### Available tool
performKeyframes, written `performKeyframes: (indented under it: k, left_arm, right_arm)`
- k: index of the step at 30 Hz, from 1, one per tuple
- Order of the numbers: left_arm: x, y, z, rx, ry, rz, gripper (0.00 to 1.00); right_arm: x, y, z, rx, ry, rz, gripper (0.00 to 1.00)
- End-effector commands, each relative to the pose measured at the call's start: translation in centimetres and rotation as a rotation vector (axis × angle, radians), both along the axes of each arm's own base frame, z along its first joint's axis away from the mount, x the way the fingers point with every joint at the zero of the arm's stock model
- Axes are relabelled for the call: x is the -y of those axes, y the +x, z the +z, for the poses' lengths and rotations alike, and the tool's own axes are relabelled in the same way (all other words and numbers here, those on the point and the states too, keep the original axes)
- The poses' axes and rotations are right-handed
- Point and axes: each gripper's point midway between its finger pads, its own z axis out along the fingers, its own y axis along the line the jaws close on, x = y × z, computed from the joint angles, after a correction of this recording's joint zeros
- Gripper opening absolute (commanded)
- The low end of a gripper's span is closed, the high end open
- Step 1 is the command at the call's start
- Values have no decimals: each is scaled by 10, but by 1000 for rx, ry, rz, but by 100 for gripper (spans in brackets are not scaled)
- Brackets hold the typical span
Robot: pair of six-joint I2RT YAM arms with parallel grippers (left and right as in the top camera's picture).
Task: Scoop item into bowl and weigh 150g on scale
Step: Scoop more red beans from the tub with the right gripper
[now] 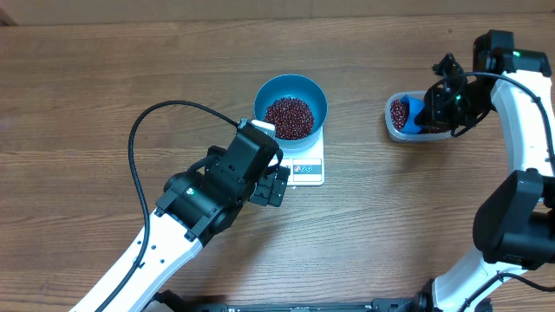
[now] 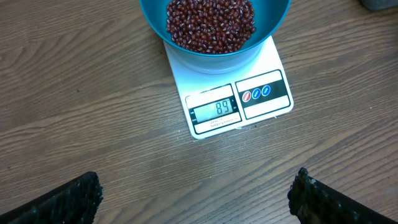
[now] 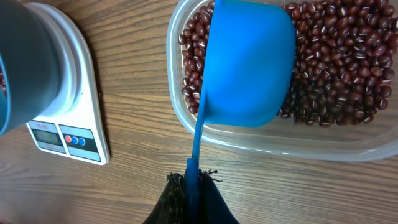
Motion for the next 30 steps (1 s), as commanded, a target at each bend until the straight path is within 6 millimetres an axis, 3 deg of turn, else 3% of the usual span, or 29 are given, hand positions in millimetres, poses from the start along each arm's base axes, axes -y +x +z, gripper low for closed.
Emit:
performKeyframes:
  k: [1, 8, 17, 30]
  left_arm:
    - [-1, 4, 13, 33, -21, 11, 99]
    - [-1, 4, 13, 33, -21, 11, 100]
    - [-1, 4, 13, 33, -21, 11, 100]
    - [-1, 4, 13, 33, -21, 11, 99]
  right_arm:
    - [-8, 5, 25, 89, 78, 36, 4]
    - [8, 3, 23, 87, 81, -3, 4]
    - [21, -4, 5, 60, 106, -50, 4]
    - [28, -6, 15, 101, 221, -73, 4]
